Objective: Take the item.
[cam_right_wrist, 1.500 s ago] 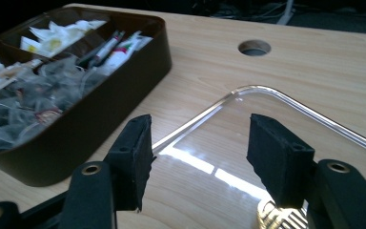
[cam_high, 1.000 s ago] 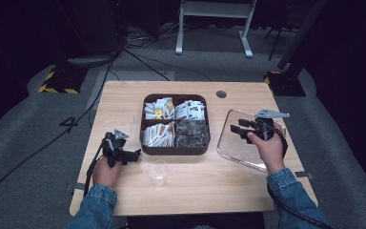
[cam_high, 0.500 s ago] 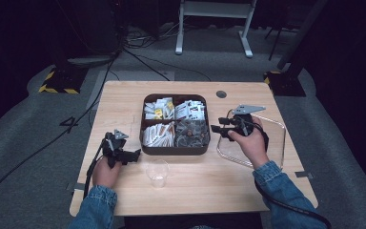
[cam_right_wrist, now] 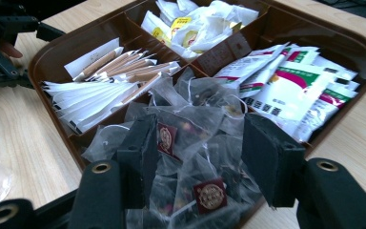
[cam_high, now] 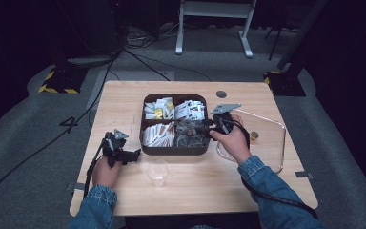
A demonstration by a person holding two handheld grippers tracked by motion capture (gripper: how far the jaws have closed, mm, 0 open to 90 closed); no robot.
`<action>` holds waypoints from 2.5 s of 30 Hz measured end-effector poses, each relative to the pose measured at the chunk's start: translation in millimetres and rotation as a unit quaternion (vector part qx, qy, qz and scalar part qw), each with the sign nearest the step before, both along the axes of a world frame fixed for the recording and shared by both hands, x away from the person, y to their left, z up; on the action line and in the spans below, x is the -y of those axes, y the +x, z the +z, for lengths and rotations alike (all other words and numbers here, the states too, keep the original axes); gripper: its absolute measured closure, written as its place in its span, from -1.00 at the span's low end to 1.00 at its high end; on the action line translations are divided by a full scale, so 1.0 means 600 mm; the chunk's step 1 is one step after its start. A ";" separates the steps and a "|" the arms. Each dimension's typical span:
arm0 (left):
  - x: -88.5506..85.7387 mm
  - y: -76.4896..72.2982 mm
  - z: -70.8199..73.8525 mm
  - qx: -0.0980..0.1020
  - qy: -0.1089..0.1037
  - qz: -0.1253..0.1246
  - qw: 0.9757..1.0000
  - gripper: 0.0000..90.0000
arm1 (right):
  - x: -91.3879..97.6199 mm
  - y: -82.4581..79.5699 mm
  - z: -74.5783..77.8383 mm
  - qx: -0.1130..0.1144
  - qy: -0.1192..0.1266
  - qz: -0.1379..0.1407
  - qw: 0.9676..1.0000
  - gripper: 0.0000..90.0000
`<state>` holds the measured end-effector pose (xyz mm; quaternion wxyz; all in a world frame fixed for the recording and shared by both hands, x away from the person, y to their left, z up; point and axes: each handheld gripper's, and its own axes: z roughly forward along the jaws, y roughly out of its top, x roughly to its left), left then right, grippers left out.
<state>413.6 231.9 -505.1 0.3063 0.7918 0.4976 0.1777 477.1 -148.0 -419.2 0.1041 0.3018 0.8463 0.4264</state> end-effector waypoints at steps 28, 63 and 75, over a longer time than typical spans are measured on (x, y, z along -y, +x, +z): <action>0.000 0.001 0.000 0.000 -0.001 -0.001 1.000 -1.00 | -0.084 0.035 -0.053 -0.022 -0.067 0.018 0.997 0.26; -0.001 0.002 0.000 0.000 -0.001 -0.001 1.000 -1.00 | -0.035 0.002 0.004 -0.004 0.031 0.026 0.999 0.75; 0.000 0.001 0.000 -0.001 -0.001 -0.001 1.000 -1.00 | -0.037 -0.037 0.042 -0.003 0.072 0.064 0.995 0.75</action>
